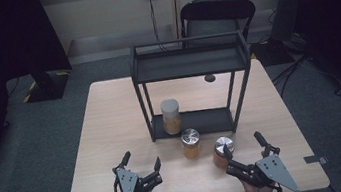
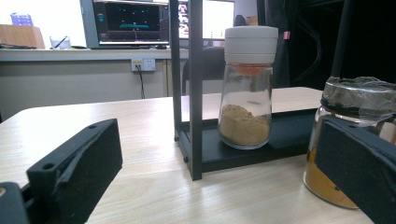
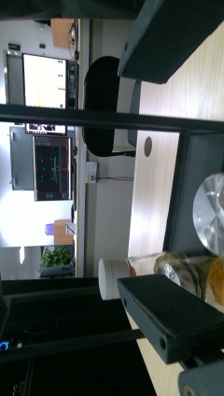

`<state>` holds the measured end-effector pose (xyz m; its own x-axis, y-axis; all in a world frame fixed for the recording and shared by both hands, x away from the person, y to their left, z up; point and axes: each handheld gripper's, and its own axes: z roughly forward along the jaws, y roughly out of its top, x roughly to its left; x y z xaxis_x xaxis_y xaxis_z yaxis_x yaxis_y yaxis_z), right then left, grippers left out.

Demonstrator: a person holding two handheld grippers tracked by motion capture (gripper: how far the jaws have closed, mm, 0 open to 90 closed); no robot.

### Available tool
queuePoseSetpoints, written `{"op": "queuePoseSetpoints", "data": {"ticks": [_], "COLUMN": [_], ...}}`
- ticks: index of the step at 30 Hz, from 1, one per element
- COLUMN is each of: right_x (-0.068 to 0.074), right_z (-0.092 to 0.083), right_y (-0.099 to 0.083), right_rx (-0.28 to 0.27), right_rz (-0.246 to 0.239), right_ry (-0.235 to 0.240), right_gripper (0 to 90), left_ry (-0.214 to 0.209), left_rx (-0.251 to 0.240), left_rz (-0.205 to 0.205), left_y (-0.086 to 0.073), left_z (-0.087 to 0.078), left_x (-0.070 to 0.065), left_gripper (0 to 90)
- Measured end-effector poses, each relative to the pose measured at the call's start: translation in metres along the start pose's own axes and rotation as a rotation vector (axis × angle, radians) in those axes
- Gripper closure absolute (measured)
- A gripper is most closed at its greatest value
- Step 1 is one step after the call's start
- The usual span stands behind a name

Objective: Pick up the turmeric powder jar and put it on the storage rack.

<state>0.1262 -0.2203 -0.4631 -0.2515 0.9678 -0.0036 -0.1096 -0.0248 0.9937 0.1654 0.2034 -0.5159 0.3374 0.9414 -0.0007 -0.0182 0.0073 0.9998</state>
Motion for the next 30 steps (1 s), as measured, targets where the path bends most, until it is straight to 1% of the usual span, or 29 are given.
{"op": "queuePoseSetpoints", "data": {"ticks": [16,19,28,30], "right_x": [0.017,0.02,0.028,0.029], "right_z": [0.012,0.014,0.019,0.02], "right_y": [0.002,0.003,0.004,0.005], "right_rx": [0.008,0.014,0.01,0.011], "right_rz": [-0.008,-0.012,-0.025,-0.022], "right_ry": [0.067,0.075,0.091,0.099], "right_gripper": [0.8,0.9,0.7,0.4], "left_ry": [0.001,0.001,0.001,0.001], "left_rx": [-0.001,-0.001,-0.001,-0.002], "left_rz": [0.0,0.0,0.0,0.0], "left_y": [0.0,0.0,0.0,0.0], "left_z": [0.0,0.0,0.0,0.0], "left_x": [0.0,0.0,0.0,0.0], "left_gripper": [0.3,0.3,0.3,0.3]}}
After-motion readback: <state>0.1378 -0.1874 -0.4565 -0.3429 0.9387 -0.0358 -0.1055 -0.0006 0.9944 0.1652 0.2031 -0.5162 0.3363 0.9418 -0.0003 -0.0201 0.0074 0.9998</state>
